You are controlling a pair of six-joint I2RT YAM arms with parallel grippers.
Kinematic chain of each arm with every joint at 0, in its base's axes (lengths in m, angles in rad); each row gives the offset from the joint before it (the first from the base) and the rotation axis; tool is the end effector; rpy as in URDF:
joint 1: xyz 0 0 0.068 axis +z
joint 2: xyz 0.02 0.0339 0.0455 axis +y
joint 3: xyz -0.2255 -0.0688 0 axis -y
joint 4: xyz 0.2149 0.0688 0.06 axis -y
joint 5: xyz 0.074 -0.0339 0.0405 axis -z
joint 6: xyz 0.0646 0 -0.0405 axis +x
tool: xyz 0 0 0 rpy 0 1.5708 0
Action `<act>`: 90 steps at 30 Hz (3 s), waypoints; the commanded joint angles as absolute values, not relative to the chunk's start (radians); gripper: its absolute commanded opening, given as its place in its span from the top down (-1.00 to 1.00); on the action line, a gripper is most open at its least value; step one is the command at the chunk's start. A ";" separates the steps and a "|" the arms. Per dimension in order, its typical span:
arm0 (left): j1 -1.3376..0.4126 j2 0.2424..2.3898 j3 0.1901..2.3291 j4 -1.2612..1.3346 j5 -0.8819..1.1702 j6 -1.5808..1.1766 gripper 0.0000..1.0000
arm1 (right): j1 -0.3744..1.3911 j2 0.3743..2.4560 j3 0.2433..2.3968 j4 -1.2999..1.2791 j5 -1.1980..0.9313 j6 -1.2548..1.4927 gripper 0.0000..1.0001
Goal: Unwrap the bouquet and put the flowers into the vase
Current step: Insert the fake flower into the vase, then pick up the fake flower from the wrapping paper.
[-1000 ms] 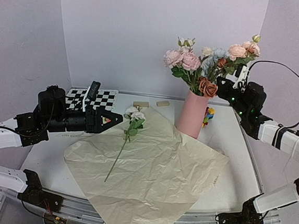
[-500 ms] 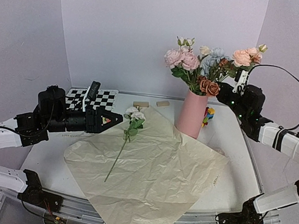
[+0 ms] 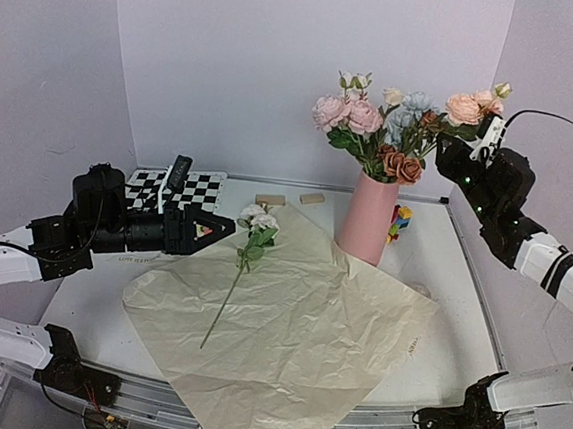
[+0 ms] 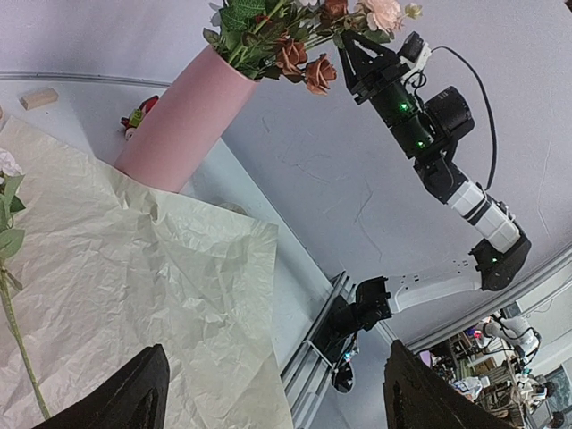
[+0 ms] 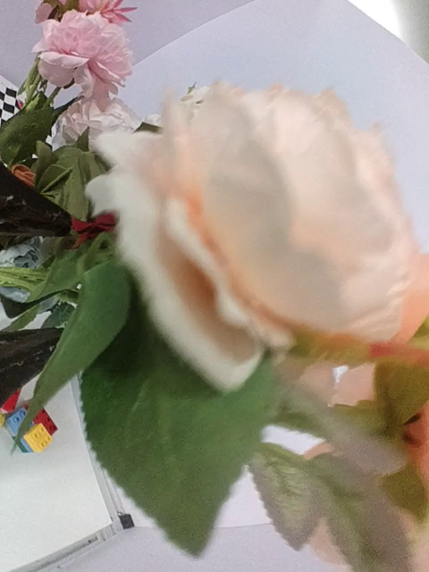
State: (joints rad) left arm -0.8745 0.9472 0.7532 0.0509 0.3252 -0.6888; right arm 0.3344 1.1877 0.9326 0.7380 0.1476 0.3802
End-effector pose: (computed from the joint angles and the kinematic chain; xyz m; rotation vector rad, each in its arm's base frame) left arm 0.1410 -0.2009 0.2947 0.4477 1.8781 -1.3890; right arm 0.2685 0.0832 0.3905 0.1599 1.0985 0.5609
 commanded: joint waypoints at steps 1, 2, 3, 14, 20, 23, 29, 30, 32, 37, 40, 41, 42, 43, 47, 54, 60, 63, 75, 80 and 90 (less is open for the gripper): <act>-0.877 0.921 0.787 0.068 0.317 -0.695 -0.68 | 0.333 1.198 1.027 0.755 0.179 0.367 0.33; -0.877 0.921 0.787 0.068 0.316 -0.696 -0.68 | 0.333 1.208 1.037 0.749 0.184 0.371 0.33; -0.877 0.922 0.786 0.068 0.316 -0.697 -0.68 | 0.333 1.215 1.043 0.747 0.185 0.375 0.35; -0.878 0.917 0.781 0.067 0.313 -0.699 -0.68 | 0.332 1.241 1.042 0.746 0.155 0.457 1.00; -0.877 0.932 0.789 0.067 0.318 -0.699 -0.68 | 0.333 1.261 1.000 0.752 0.121 0.512 1.00; -0.877 0.936 0.792 0.067 0.318 -0.699 -0.67 | 0.333 1.289 0.980 0.762 0.088 0.534 1.00; -0.878 0.942 0.788 0.067 0.316 -0.699 -0.68 | 0.333 1.310 0.938 0.797 0.053 0.557 1.00; -0.877 0.943 0.787 0.067 0.315 -0.699 -0.68 | 0.332 1.308 0.934 0.800 0.052 0.557 1.00; -0.877 0.943 0.785 0.066 0.312 -0.698 -0.68 | 0.333 1.304 0.930 0.802 0.051 0.553 1.00; -0.877 0.959 0.777 0.064 0.292 -0.695 -0.68 | 0.332 1.310 0.934 0.796 0.021 0.548 1.00; -0.878 0.979 0.778 0.060 0.280 -0.695 -0.68 | 0.333 1.316 0.926 0.790 0.009 0.552 1.00; -0.878 0.987 0.779 0.057 0.277 -0.695 -0.68 | 0.332 1.315 0.920 0.788 0.008 0.552 1.00; -0.877 0.994 0.780 0.054 0.273 -0.695 -0.68 | 0.332 1.312 0.915 0.786 0.008 0.548 1.00; -0.878 1.000 0.782 0.047 0.265 -0.695 -0.67 | 0.333 1.307 0.911 0.781 0.010 0.544 1.00; -0.877 1.020 0.799 -0.007 0.198 -0.691 -0.68 | 0.333 1.249 0.914 0.742 0.061 0.508 0.78; -0.876 1.032 0.828 -0.201 -0.044 -0.708 -0.68 | 0.333 1.125 0.950 0.588 0.226 0.438 0.04; -0.876 1.079 0.844 -0.285 -0.161 -0.742 -0.67 | 0.333 1.061 0.924 0.474 0.182 0.497 -0.37; -0.876 1.115 0.853 -0.296 -0.162 -0.740 -0.66 | 0.333 1.023 0.890 0.431 0.146 0.531 -0.51; -0.876 1.322 0.892 -0.308 -0.148 -0.697 -0.44 | 0.332 0.782 0.649 0.289 -0.062 0.632 -0.59; -0.876 1.443 0.940 -0.311 -0.154 -0.670 -0.30 | 0.333 0.791 0.555 0.258 -0.176 0.646 -0.59; -0.874 1.689 1.087 -0.342 -0.177 -0.624 -0.07 | 0.335 0.826 0.458 0.276 -0.235 0.665 -0.60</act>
State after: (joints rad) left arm -0.8755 1.6139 0.9963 -0.3275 -0.1613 -0.6608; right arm 0.3325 0.8170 0.4576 0.2418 -0.1907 0.6588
